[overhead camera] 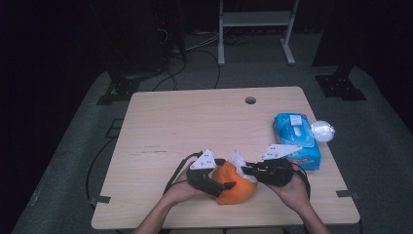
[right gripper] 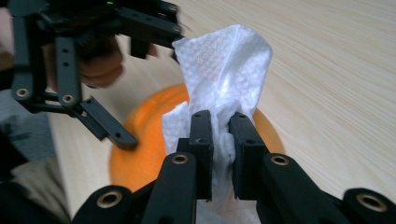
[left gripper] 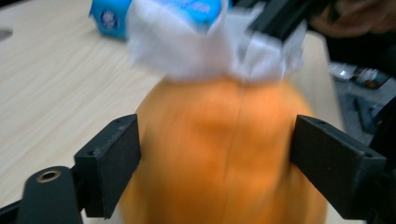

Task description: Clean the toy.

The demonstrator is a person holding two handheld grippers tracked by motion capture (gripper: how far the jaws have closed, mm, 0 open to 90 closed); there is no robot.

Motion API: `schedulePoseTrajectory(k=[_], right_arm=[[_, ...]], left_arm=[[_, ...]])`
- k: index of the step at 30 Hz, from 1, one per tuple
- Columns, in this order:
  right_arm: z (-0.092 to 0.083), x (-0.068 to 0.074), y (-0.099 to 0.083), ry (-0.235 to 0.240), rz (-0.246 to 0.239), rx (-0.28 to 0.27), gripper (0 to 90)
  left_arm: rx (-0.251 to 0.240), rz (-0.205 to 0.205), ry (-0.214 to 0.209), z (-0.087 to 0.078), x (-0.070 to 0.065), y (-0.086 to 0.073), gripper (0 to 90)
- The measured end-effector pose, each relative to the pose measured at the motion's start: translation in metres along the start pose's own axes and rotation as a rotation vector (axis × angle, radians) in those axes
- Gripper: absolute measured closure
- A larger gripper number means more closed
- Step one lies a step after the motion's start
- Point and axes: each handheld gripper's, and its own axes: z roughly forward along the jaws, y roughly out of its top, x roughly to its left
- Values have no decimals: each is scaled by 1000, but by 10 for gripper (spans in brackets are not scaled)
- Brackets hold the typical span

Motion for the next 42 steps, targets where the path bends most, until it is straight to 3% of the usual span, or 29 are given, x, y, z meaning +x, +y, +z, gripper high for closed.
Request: schedulePoseTrajectory(k=[1, 3, 5, 10, 13, 18, 21, 24, 26, 30, 33, 36, 38, 42], right_arm=[[0, 1, 1, -4, -8, 3, 798], [0, 0, 0, -13, -13, 14, 799], [-1, -6, -4, -14, 10, 23, 799], [-3, -32, -21, -13, 116, 44, 799], [-7, -30, -18, -47, 104, 47, 800], [-7, -23, -13, -31, 73, 31, 800], [-6, -29, -17, -23, 94, 45, 800], [-6, -39, -25, -78, 117, 97, 800], [-9, -40, -25, -61, 133, 72, 801], [-16, -28, -9, 3, 99, -14, 800], [-9, -25, -11, 6, 72, 26, 799], [-4, -34, -21, 18, 117, 63, 798], [-7, -39, -24, -24, 123, 89, 799], [-12, -36, -20, -7, 123, 48, 798]], left_arm=[[8, 8, 1, 1, 0, -1, 183], [22, -25, -10, 2, 3, -7, 220], [28, -37, -16, 3, 5, -11, 231], [38, -54, -20, 4, 7, -14, 235], [44, -55, -21, 4, 7, -15, 236], [41, -67, -32, 0, 10, -18, 235], [42, -68, -29, 0, 9, -18, 236], [39, -68, -30, 1, 9, -18, 235], [39, -68, -30, 2, 9, -18, 235], [36, -70, -31, 3, 8, -18, 235], [32, -74, -31, 2, 8, -19, 235], [41, -66, -28, 3, 7, -17, 235], [41, -67, -29, 3, 7, -17, 235], [39, -72, -31, 3, 7, -18, 235]])
